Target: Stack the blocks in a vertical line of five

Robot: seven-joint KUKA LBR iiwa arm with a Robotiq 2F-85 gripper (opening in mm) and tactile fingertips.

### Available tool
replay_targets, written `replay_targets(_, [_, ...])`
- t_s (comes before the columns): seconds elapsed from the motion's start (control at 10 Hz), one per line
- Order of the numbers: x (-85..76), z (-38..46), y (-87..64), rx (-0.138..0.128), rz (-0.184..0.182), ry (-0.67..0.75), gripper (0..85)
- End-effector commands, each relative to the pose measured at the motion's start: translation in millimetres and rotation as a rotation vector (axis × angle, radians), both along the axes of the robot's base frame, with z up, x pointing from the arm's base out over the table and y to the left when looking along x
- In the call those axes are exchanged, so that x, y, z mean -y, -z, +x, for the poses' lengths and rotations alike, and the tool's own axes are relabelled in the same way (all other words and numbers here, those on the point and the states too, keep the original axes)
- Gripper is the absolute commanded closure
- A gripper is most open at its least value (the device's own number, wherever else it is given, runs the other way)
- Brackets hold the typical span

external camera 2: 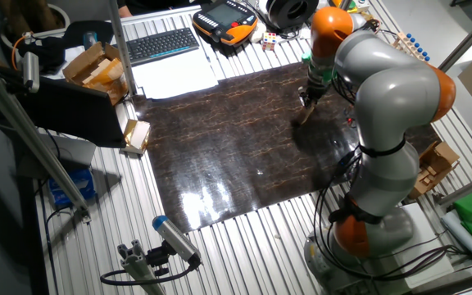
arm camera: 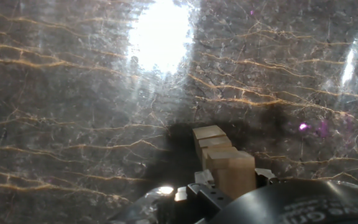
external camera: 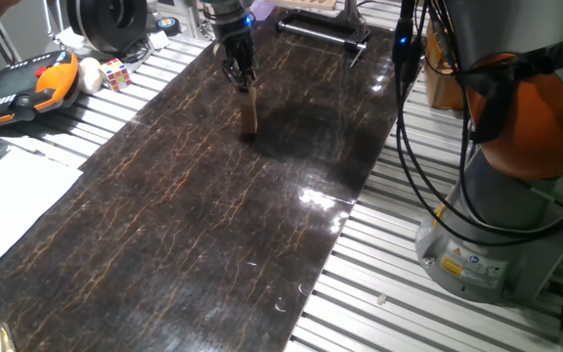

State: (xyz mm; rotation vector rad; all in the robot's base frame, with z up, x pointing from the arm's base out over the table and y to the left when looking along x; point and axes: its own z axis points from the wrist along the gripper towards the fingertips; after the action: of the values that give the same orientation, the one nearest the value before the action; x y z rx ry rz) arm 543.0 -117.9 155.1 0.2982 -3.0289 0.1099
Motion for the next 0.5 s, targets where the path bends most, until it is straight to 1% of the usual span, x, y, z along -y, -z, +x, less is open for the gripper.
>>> replay_targets(0.0, [0.1, 0.0, 0.0, -0.001, 0.000, 0.000, 48.3])
replay_targets(0.4, [-0.3, -0.3, -0.4, -0.006, -0.002, 0.004, 47.7])
